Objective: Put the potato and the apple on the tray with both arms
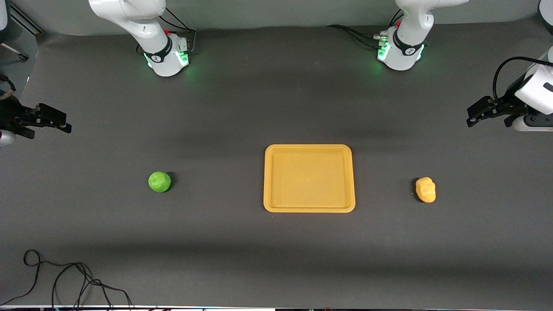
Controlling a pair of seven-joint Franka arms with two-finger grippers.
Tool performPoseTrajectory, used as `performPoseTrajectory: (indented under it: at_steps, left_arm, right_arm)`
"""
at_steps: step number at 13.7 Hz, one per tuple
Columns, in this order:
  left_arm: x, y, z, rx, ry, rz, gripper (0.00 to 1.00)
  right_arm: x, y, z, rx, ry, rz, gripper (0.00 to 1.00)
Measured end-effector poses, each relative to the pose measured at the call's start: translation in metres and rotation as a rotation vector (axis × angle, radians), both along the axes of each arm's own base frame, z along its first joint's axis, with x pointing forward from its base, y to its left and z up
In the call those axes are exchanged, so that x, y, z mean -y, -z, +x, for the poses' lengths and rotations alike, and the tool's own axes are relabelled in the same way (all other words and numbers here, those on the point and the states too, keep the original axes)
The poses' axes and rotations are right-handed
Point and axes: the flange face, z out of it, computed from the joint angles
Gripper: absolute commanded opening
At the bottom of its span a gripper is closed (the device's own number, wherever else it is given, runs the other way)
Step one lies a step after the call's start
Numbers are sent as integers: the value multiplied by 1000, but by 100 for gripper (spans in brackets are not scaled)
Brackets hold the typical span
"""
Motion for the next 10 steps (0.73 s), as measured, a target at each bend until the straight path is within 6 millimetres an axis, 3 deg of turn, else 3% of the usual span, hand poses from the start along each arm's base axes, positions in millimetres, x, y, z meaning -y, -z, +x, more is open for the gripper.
performPoseTrajectory:
  at_steps: [8, 10]
  left_arm:
    - [0, 0, 3, 19, 1, 0, 100]
    - [1, 10, 10, 31, 8, 7, 100]
  right_arm:
    - [-2, 0, 0, -3, 102, -5, 100]
    - [-2, 0, 0, -3, 107, -6, 100]
